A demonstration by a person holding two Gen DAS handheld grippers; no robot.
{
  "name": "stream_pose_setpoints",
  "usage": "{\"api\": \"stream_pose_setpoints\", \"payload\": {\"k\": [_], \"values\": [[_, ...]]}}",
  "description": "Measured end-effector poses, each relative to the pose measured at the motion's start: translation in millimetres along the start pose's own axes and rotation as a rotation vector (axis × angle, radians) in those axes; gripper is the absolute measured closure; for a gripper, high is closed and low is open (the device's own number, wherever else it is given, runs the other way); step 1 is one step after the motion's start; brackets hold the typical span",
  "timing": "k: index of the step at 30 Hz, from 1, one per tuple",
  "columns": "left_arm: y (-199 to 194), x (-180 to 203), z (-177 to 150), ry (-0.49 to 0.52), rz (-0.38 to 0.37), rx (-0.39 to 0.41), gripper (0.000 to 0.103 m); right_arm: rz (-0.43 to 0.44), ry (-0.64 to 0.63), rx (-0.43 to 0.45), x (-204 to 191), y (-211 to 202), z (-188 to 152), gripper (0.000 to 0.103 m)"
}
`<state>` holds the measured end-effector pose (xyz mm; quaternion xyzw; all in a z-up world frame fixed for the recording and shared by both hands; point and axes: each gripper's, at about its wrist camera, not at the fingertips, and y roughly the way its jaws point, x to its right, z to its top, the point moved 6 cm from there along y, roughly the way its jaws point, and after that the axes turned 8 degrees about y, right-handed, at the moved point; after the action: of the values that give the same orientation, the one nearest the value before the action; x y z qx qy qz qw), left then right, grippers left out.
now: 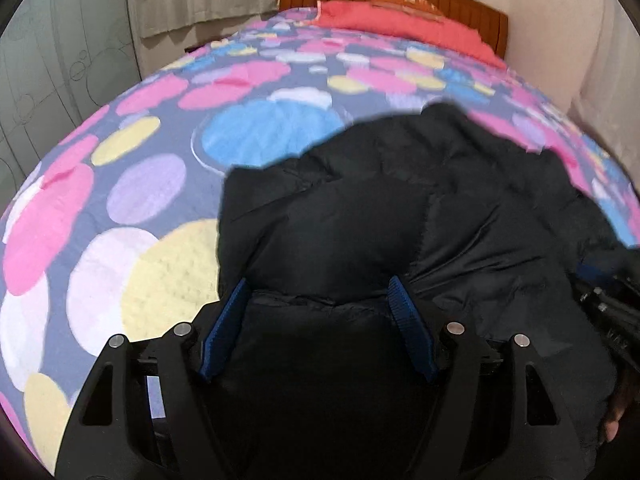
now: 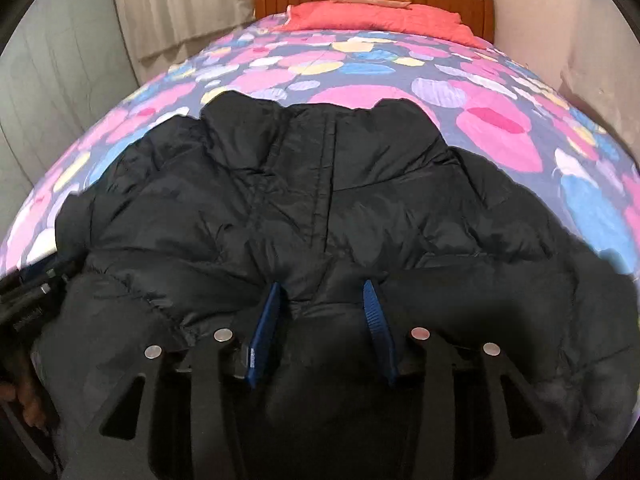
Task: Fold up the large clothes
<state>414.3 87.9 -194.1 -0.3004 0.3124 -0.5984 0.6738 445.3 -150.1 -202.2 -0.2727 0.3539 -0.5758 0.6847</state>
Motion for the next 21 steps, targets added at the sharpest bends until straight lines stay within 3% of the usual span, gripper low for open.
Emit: {"api": "stream_pose_setpoints", "payload": {"k": [3,6,9,11,14,16,18,21], "values": [[-12.9,0.1,2.1,0.011,0.004,0.007,0.033,0.010,0.014,0.010,4.0,-18.9,1.7,0.060],[-39.4,-4.2,-0.8,-0.028,-0.023,0.054,0.033,0.016,0.031,0.073,15.5,-52.2,-4.1,0.058],[-65.7,4.6,-7.9,-0.072,-0.125,0.118,0.033,-0.069,0.043,0.122,37.6,-73.9,-19.1,0.058],[-62.7,21.2,-12.4,-0.052,-0.177,0.108,0.033,-0.128,0.058,0.112,52.3,-69.1,-25.0,0.058],[-28.3,47.8,-26.9,0.083,-0.120,-0.002,0.033,-0.108,0.079,0.059,62.9,-46.9,-37.6,0.058],[-29.2,50.2,-25.9,0.105,-0.094,0.002,0.035,-0.115,0.079,0.042,63.8,-54.2,-34.2,0.058],[-46.4,45.6,-24.1,0.071,-0.146,0.022,0.037,-0.119,0.094,0.066,68.3,-74.2,-34.3,0.058],[-64.5,37.7,-24.6,0.057,-0.144,0.079,0.035,-0.200,0.100,0.077,81.9,-83.6,-46.9,0.058]]}}
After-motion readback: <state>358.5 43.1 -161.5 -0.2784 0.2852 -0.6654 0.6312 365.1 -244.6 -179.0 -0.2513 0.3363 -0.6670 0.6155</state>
